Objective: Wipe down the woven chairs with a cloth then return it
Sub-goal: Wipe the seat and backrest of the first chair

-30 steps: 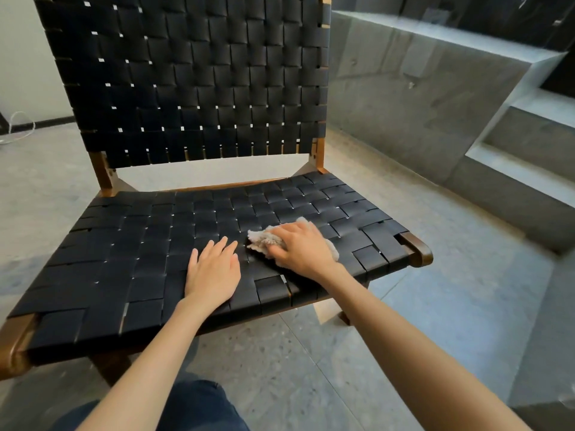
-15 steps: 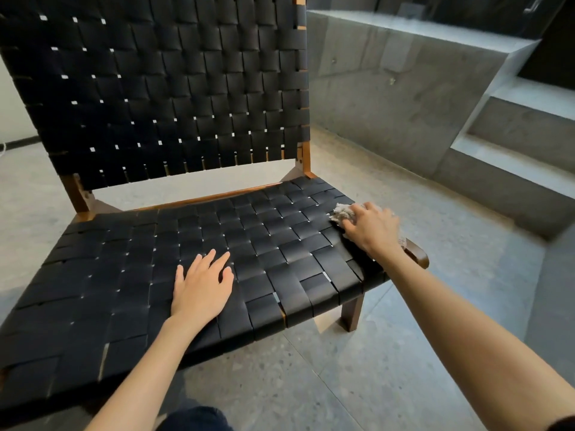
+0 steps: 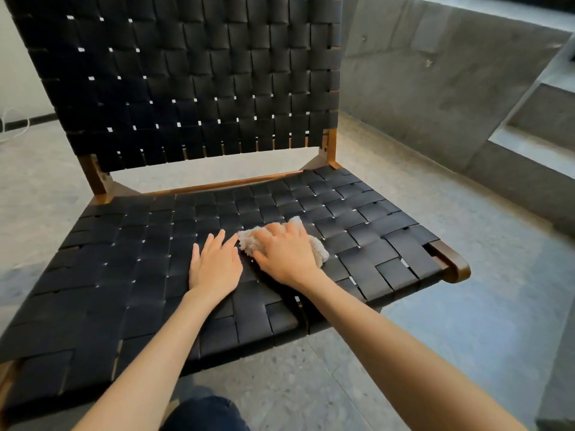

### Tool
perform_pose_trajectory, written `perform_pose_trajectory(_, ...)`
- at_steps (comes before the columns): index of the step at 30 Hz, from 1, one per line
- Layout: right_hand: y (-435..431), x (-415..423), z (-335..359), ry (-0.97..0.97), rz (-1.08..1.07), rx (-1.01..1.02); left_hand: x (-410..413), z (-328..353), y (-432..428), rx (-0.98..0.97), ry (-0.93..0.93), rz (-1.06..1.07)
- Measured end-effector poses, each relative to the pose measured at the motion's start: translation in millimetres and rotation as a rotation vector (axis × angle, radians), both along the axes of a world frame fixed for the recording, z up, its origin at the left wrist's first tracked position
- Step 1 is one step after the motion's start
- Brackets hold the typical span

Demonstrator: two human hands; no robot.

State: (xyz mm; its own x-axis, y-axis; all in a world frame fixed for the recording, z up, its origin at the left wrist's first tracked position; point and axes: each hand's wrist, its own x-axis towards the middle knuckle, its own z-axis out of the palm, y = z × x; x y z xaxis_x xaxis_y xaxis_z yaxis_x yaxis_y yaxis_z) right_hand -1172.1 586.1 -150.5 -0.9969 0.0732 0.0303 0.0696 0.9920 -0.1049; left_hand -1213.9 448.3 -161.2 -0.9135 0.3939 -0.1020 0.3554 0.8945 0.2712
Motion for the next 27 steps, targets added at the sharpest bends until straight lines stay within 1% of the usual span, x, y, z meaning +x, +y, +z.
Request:
perform_pose_trajectory(2, 0.2, -10.8, -0.5, 0.011, -0.059, 0.016, -5.7, -1.5, 1.5, -0.004, 0.009, 0.042)
perform_pose_trajectory(4, 20.7, -18.0, 1.1, 0.013, -0.109, 0.029, -12.3, -2.8, 2.9, 0.002, -0.006, 0.058)
perform_pose_trajectory(8, 104.9, -15.3, 3.5, -0.015, -0.356, 0.104, -28.7, -7.5, 5.6, -0.013, -0.034, 0.022)
perform_pose_trajectory(11, 154.9, -10.3, 6.6, -0.027, -0.466, 0.155, -40.1, -11.3, 7.4, -0.033, -0.048, -0.022)
perform_pose_trajectory(15, 160.9, -20.6, 5.6, 0.014, -0.58, 0.193, -52.1, -15.9, 9.4, -0.018, -0.072, -0.035)
perform_pose_trajectory(18, 139.4, -28.9, 5.0, 0.012, -0.534, 0.146, -55.4, -19.2, 11.8, -0.014, -0.049, -0.031)
perform_pose_trajectory(21, 96.1, -36.6, 1.9, 0.019, -0.382, 0.09, -55.2, -20.1, 12.7, -0.01, -0.012, -0.028)
perform_pose_trajectory(24, 34.7, -48.3, -7.5, 0.016, -0.221, -0.024, -54.4, -20.8, 11.9, 0.013, 0.005, -0.019)
perform_pose_trajectory(27, -7.9, -64.7, -13.7, 0.046, -0.14, -0.105, -56.6, -22.2, 12.0, 0.017, -0.005, 0.0)
